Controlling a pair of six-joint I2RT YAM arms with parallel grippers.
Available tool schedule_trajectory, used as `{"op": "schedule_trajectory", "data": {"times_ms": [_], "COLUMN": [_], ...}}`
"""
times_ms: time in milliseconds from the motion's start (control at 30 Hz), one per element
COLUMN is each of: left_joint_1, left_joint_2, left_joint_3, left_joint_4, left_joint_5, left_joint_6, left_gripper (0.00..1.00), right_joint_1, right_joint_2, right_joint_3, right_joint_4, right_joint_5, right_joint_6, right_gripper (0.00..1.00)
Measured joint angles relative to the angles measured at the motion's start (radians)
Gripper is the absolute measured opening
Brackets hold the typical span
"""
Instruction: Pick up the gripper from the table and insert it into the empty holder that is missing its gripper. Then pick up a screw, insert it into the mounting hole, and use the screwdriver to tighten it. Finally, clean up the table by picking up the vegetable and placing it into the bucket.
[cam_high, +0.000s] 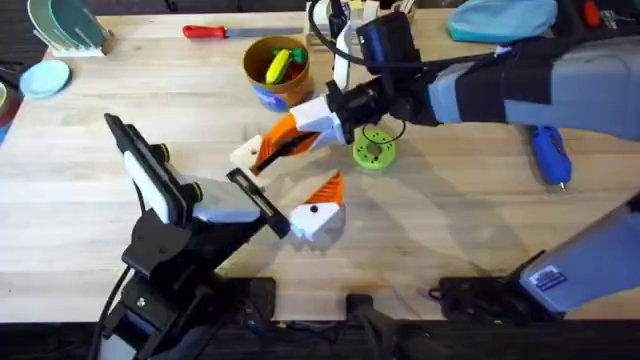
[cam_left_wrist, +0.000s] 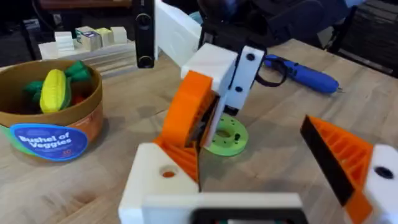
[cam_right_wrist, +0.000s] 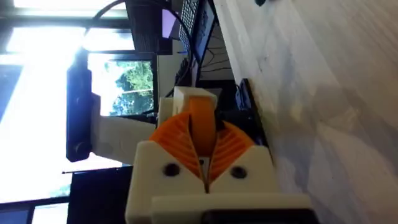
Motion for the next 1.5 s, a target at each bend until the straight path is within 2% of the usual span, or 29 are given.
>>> {"op": "schedule_trajectory", "data": {"times_ms": [367, 633, 767, 1133, 1200, 1300, 1333, 1500], "left_joint_1": [0.0, -0.008, -0.012, -0.013, -0.013, -0.013, -0.013, -0.013], "left_joint_2": [0.0, 0.0, 0.0, 0.0, 0.0, 0.0, 0.0, 0.0], "left_joint_3": [0.0, 0.0, 0.0, 0.0, 0.0, 0.0, 0.0, 0.0], "left_joint_4": [0.0, 0.001, 0.002, 0.002, 0.002, 0.002, 0.002, 0.002], "left_joint_5": [-0.012, -0.008, 0.003, 0.011, 0.011, 0.011, 0.011, 0.033], "left_joint_6": [-0.002, 0.005, 0.013, 0.021, 0.021, 0.021, 0.021, 0.021], "left_gripper": [0.993, 0.993, 0.993, 0.993, 0.993, 0.993, 0.993, 0.993], "right_joint_1": [0.004, 0.01, 0.002, -0.061, -0.065, -0.069, -0.071, -0.114], "right_joint_2": [0.0, 0.009, 0.02, 0.022, 0.022, 0.022, 0.022, 0.02], "right_joint_3": [0.0, 0.0, 0.0, 0.0, 0.0, 0.0, 0.0, 0.0], "right_joint_4": [0.004, 0.003, -0.001, -0.001, -0.001, 0.047, 0.081, 0.25], "right_joint_5": [0.011, 0.013, -0.006, -0.066, -0.075, -0.083, -0.084, -0.067], "right_joint_6": [0.005, 0.01, 0.01, 0.01, 0.01, 0.011, 0.011, 0.01], "right_gripper": [0.017, 0.353, 0.432, 0.51, 0.57, 0.825, 0.873, 0.903]}}
